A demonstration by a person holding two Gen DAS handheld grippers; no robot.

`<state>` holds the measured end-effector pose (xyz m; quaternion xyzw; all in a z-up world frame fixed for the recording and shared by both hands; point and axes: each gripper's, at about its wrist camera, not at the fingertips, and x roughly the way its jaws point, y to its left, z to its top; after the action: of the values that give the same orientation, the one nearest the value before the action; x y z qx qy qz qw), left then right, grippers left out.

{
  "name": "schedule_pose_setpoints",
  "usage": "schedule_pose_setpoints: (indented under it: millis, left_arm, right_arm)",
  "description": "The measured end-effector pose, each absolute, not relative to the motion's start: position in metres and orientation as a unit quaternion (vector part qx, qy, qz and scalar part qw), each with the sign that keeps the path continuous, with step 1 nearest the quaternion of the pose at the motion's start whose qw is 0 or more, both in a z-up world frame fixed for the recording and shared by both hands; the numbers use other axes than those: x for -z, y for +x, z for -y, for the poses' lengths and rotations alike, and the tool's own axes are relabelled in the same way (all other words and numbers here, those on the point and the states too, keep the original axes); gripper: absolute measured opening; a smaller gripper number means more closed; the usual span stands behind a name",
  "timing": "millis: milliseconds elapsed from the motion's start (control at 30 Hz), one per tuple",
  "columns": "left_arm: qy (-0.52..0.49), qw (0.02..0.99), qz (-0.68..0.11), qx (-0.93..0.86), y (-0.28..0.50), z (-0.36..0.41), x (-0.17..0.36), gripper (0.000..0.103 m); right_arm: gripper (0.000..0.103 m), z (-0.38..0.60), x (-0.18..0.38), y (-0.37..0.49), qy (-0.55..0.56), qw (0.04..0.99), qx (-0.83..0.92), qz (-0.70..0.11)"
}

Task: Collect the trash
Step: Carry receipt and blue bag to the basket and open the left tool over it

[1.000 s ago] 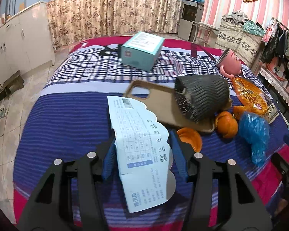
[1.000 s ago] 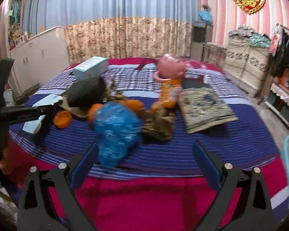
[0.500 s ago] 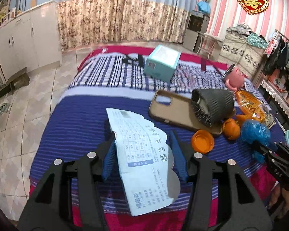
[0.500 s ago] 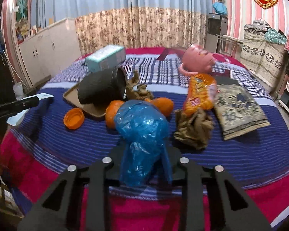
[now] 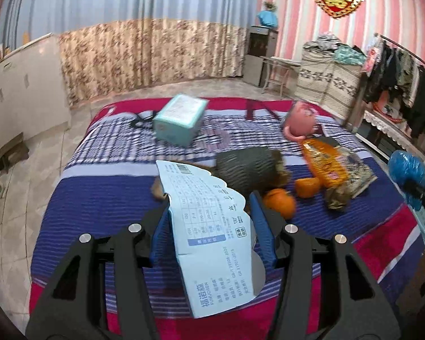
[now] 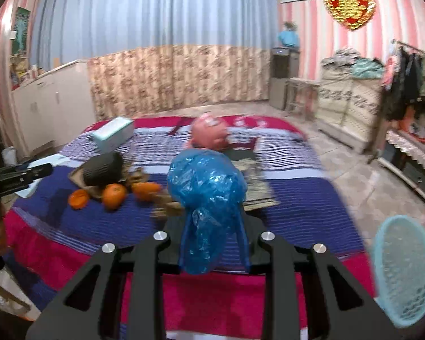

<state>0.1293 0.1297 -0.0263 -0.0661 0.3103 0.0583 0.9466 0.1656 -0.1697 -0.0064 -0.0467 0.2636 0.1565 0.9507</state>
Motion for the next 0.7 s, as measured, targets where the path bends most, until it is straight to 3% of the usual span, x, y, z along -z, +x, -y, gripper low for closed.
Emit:
schedule_pose_setpoints:
  millis: [700]
  left_arm:
    - [-0.006,0.960,-0.267,0.090,0.173,0.054,-0.003,0.052]
  right_arm:
    - [0.028,0.371,0.016,0.166,0.056,0.964,0.027,-0.259]
